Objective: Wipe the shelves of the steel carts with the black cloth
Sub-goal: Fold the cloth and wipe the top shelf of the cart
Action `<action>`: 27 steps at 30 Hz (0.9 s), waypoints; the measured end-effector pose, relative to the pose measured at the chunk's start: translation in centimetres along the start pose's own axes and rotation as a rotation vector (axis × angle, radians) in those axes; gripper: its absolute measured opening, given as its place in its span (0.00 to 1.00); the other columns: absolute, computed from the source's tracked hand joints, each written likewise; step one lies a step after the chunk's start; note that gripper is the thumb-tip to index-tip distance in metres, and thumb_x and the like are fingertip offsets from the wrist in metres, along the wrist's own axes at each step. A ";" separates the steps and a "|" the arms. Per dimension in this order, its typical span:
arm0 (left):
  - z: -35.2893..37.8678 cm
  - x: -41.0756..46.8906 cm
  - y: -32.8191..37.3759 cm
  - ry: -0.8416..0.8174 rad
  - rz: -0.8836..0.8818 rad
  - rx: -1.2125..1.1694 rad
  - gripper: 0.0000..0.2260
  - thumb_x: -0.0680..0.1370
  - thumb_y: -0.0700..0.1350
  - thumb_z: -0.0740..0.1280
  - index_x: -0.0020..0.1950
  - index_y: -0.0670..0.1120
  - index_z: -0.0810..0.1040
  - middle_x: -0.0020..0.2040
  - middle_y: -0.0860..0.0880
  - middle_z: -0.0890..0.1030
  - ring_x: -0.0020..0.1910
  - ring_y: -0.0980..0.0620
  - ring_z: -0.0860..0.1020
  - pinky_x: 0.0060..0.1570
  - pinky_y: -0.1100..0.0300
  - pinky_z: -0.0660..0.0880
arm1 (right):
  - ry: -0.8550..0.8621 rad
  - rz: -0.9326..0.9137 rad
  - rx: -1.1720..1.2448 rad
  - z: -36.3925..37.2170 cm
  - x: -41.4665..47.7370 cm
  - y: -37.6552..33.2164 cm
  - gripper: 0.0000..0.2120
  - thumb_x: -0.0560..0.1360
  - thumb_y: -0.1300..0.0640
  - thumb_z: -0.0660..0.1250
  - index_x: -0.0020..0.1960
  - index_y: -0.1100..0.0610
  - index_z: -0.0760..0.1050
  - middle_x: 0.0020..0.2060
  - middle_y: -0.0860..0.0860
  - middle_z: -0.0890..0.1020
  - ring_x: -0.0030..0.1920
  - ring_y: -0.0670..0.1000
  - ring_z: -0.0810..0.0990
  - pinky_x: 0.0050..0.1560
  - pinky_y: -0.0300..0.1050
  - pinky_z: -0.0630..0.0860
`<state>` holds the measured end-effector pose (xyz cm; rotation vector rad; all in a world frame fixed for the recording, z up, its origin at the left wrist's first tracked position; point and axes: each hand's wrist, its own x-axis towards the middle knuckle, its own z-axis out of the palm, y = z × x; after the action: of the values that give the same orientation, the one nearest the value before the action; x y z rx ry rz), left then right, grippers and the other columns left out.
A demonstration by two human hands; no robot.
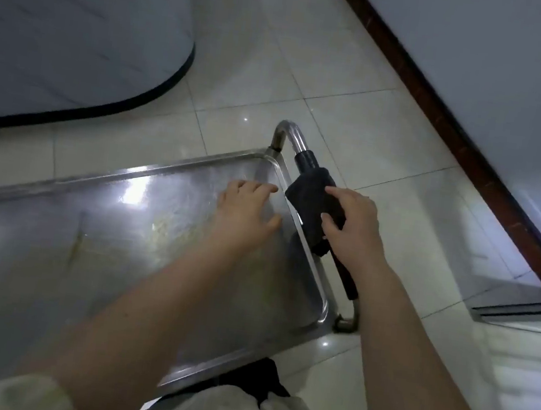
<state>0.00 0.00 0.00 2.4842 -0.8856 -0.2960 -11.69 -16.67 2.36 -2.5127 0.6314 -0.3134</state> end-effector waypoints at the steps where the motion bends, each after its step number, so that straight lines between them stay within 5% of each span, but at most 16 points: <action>1: 0.2 0.8 0.4 -0.019 0.010 0.003 0.23 0.78 0.56 0.64 0.73 0.56 0.67 0.71 0.51 0.70 0.72 0.46 0.60 0.68 0.48 0.60 | -0.015 0.005 0.014 -0.1 1.3 0.6 0.21 0.77 0.59 0.66 0.69 0.53 0.71 0.63 0.49 0.76 0.64 0.52 0.69 0.66 0.48 0.67; 7: 2.5 5.4 2.5 -0.074 -0.015 0.028 0.22 0.80 0.56 0.63 0.74 0.53 0.67 0.72 0.52 0.70 0.72 0.47 0.60 0.68 0.50 0.60 | -0.281 0.176 0.187 0.3 8.3 4.0 0.22 0.81 0.52 0.59 0.74 0.47 0.63 0.69 0.49 0.71 0.67 0.53 0.70 0.67 0.55 0.69; 16: 4.3 8.5 3.0 -0.205 -0.145 -0.129 0.22 0.79 0.53 0.66 0.72 0.51 0.69 0.70 0.51 0.72 0.72 0.46 0.59 0.69 0.48 0.62 | -0.482 0.183 0.498 0.9 11.0 6.6 0.13 0.83 0.57 0.57 0.65 0.52 0.72 0.58 0.47 0.76 0.58 0.46 0.74 0.56 0.40 0.72; 23: 3.3 7.9 3.3 -0.053 -0.206 -0.317 0.11 0.70 0.58 0.72 0.48 0.56 0.77 0.50 0.54 0.81 0.56 0.49 0.75 0.56 0.49 0.74 | -0.378 0.097 0.271 -0.3 11.5 6.9 0.08 0.77 0.58 0.68 0.53 0.49 0.74 0.54 0.52 0.71 0.49 0.49 0.73 0.54 0.40 0.68; 27: 1.4 5.9 4.1 0.093 -0.176 -0.396 0.10 0.71 0.45 0.76 0.44 0.51 0.76 0.42 0.56 0.79 0.43 0.60 0.76 0.44 0.62 0.73 | -0.221 -0.104 0.181 -2.3 10.5 5.3 0.09 0.73 0.59 0.70 0.48 0.49 0.72 0.44 0.43 0.72 0.53 0.53 0.73 0.54 0.48 0.72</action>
<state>1.86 -7.10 0.66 2.1863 -0.5124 -0.3720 -5.39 -26.92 2.39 -2.3669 0.3687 -0.1213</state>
